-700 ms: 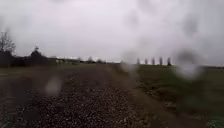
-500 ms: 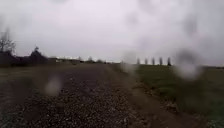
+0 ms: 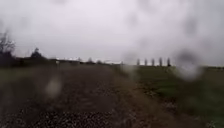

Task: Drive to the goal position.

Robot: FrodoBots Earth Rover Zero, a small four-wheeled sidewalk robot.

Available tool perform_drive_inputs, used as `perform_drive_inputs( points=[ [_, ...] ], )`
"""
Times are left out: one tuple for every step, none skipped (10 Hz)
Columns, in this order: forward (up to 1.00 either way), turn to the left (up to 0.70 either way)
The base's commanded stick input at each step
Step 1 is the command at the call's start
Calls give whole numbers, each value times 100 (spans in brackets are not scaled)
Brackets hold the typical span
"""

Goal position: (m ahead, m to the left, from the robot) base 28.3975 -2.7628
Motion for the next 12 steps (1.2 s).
perform_drive_inputs(
  points=[
    [70, 35],
    [70, 35],
    [70, 35],
    [70, 33],
    [70, 27],
    [70, 21],
    [70, 15],
    [70, 0],
    [70, 0],
    [70, 6],
    [70, 15],
    [70, 35]
  ],
)
